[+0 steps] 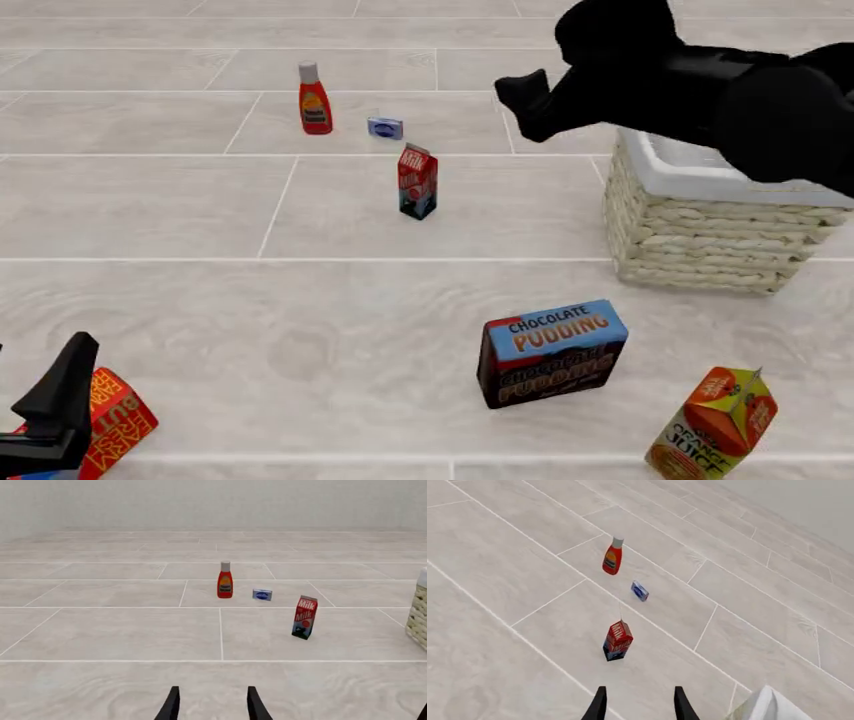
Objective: Pick the milk and place it in the basket.
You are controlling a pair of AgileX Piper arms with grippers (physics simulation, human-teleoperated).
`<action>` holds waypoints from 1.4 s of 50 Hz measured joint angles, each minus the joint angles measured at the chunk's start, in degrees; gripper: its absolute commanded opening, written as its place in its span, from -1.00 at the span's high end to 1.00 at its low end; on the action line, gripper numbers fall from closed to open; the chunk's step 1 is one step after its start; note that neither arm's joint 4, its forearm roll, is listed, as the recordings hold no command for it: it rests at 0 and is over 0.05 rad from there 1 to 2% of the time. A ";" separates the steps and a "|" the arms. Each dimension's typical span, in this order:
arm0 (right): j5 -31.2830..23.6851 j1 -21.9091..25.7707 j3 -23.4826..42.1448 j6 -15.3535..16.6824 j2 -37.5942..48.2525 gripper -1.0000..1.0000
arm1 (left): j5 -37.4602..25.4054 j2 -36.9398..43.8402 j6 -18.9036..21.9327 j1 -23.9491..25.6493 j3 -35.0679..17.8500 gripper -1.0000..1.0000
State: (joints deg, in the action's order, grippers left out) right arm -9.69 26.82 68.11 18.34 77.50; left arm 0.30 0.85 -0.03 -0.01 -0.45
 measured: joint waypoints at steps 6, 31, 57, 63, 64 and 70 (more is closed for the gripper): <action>-2.69 0.47 6.67 1.63 5.33 -1.00 | 0.17 0.15 0.00 0.00 0.02 -1.00; -9.39 2.68 26.71 1.65 24.36 -1.00 | 0.09 0.53 0.01 0.00 -0.45 -1.00; -10.49 0.71 41.48 0.05 40.22 -1.00 | 0.08 0.56 0.02 0.00 -0.50 -1.00; -10.62 0.74 44.05 -0.30 42.80 -1.00 | 0.08 0.56 0.02 0.00 -0.50 -1.00; -10.61 0.75 44.42 -0.38 43.21 -1.00 | 0.08 0.56 0.02 0.00 -0.50 -1.00; -10.67 0.83 46.55 -0.83 45.47 -1.00 | 0.08 0.57 0.02 0.00 -0.50 -1.00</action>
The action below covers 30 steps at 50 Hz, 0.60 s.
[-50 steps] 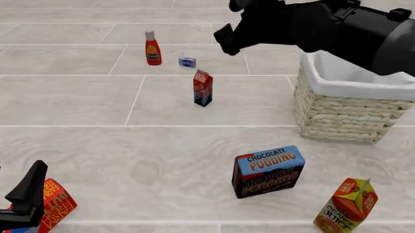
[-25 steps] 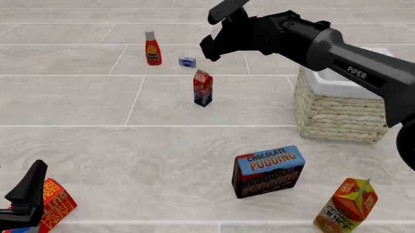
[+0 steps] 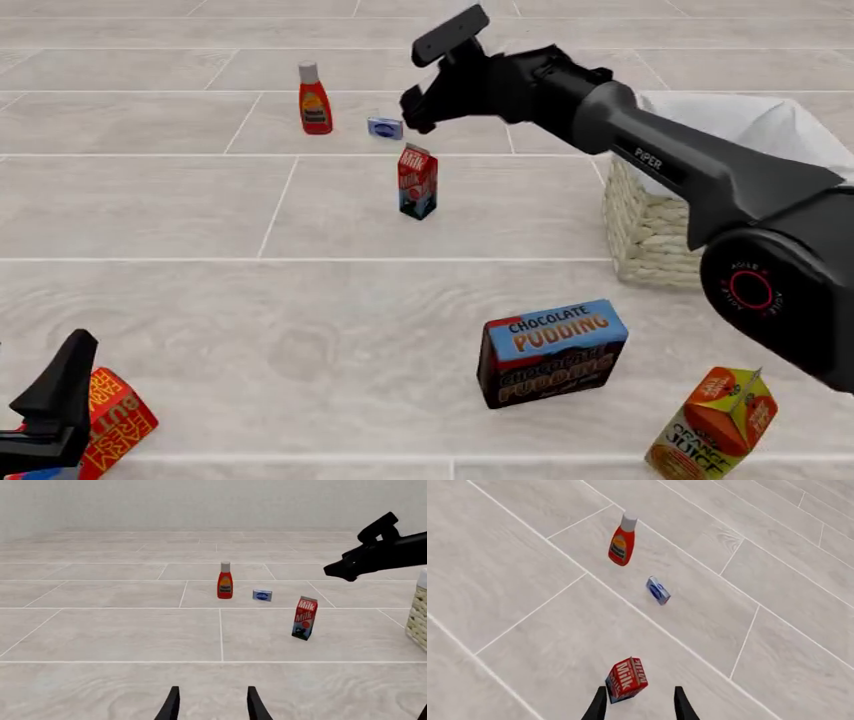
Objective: Pick the milk and place it in the basket.
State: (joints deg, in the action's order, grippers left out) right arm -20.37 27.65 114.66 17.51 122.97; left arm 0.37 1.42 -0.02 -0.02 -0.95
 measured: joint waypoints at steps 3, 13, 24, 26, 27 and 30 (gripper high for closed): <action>0.08 0.03 0.82 -0.12 0.93 -1.00 | 0.00 0.00 0.00 0.00 0.00 -1.00; 0.59 0.07 2.68 -0.50 3.43 -1.00 | 0.00 0.00 0.00 0.00 0.00 -1.00; 1.09 0.04 4.36 -0.75 5.92 -1.00 | 0.00 0.00 0.00 0.00 0.00 -1.00; 1.19 0.06 4.63 -0.79 6.31 -1.00 | 0.00 0.00 0.00 0.00 0.00 -1.00; 1.24 0.07 4.73 -0.81 6.47 -1.00 | 0.00 0.00 0.00 0.00 0.00 -1.00; 1.40 0.10 5.05 -0.90 6.95 -1.00 | 0.00 -0.01 0.00 0.00 0.00 -1.00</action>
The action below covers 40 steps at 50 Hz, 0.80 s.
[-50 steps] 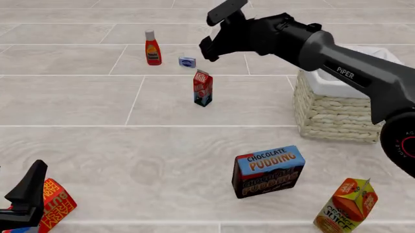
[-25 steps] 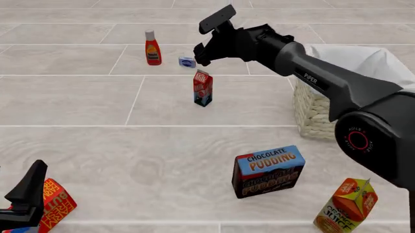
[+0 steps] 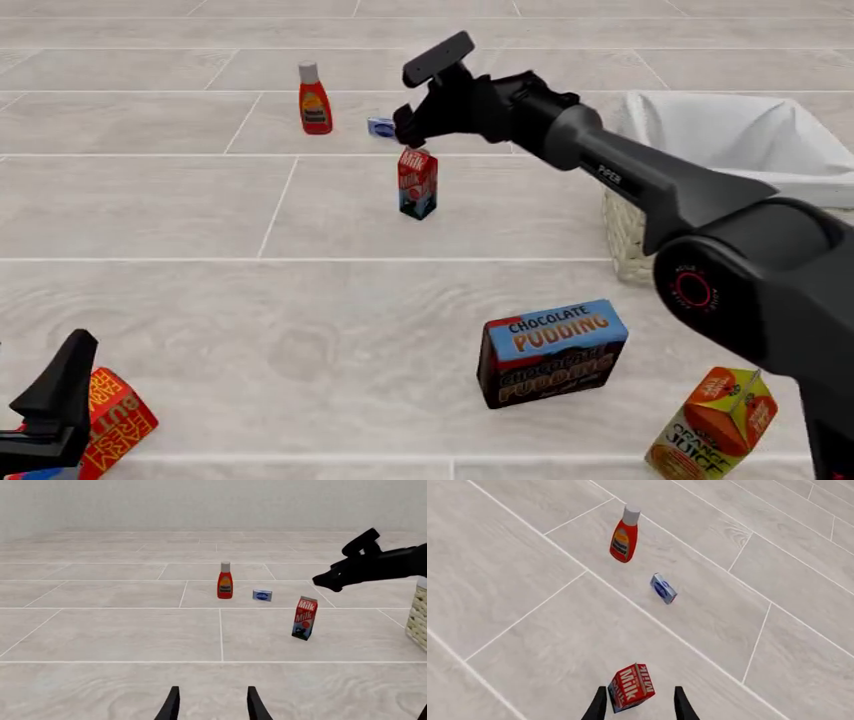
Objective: Pick the milk and place it in the basket.
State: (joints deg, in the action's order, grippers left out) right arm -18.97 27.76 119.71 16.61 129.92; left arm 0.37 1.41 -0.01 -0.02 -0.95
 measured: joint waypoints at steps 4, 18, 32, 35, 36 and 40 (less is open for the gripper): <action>0.38 0.01 0.25 -0.01 0.62 -1.00 | 0.00 0.00 0.00 0.00 0.00 -1.00; 1.62 0.12 1.17 -0.50 2.97 -1.00 | 0.00 0.00 0.00 0.00 0.00 -1.00; 2.99 0.33 1.56 -0.53 4.66 -1.00 | 0.00 0.00 0.00 0.00 0.00 -1.00; 3.35 0.32 1.58 -0.52 5.02 -1.00 | 0.00 0.00 0.00 0.00 0.00 -1.00; 3.46 0.31 1.57 -0.51 5.14 -1.00 | 0.00 0.00 0.00 0.00 0.00 -1.00; 3.95 0.27 1.52 -0.45 5.60 -1.00 | 0.00 0.00 0.00 0.00 0.00 -1.00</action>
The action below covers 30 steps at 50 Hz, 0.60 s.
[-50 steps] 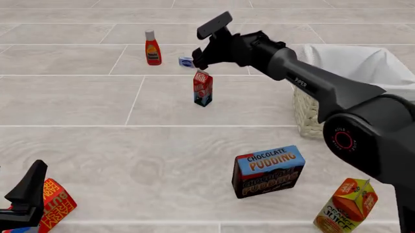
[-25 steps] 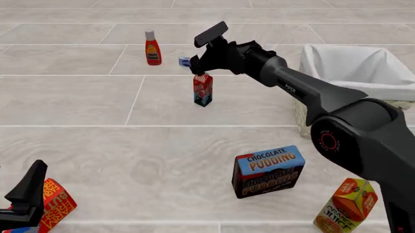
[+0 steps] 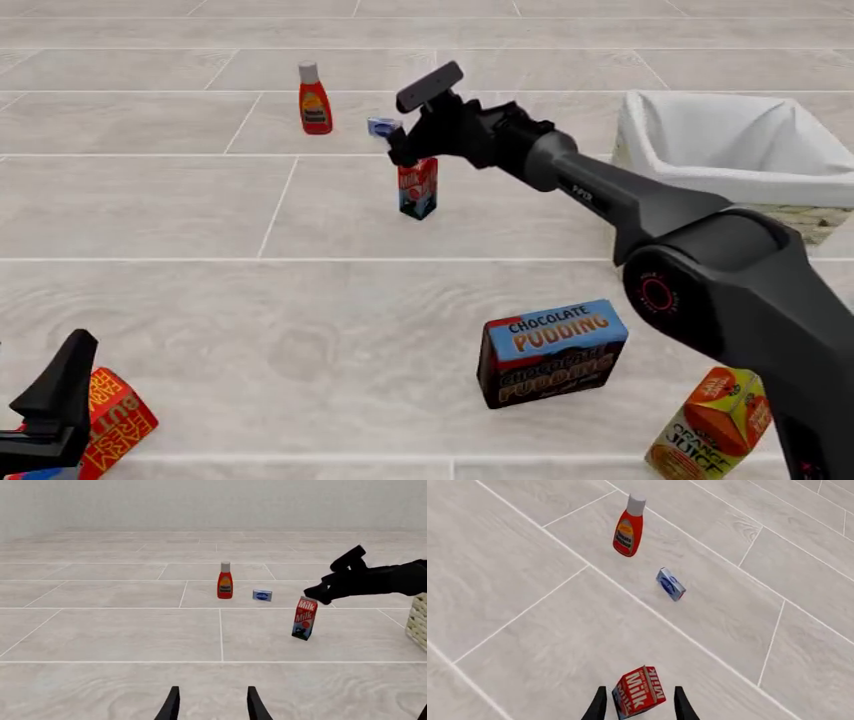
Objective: Pick the milk and place it in the basket.
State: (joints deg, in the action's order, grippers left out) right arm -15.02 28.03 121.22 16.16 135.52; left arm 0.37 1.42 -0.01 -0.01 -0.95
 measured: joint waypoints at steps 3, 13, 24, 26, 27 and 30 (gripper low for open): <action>0.36 -0.04 -0.03 0.04 0.35 -1.00 | 0.00 0.00 0.00 0.00 0.00 -1.00; 1.49 -0.27 -0.01 0.15 1.53 -1.00 | 0.00 0.00 0.00 0.00 0.00 -1.00; 2.49 -0.61 0.48 0.07 3.22 -1.00 | 0.00 0.00 0.00 0.00 0.00 -1.00; 2.62 -0.69 0.65 0.08 3.53 -1.00 | 0.00 0.00 0.00 0.00 0.00 -1.00; 2.69 -0.73 0.72 0.08 3.67 -1.00 | 0.00 0.00 0.00 0.00 0.00 -1.00; 2.88 -0.83 0.93 0.13 4.09 -1.00 | 0.00 0.00 0.00 0.00 0.00 -1.00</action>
State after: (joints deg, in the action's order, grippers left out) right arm -12.14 27.20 122.16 16.29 139.61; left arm 0.37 1.41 -0.01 -0.01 -0.95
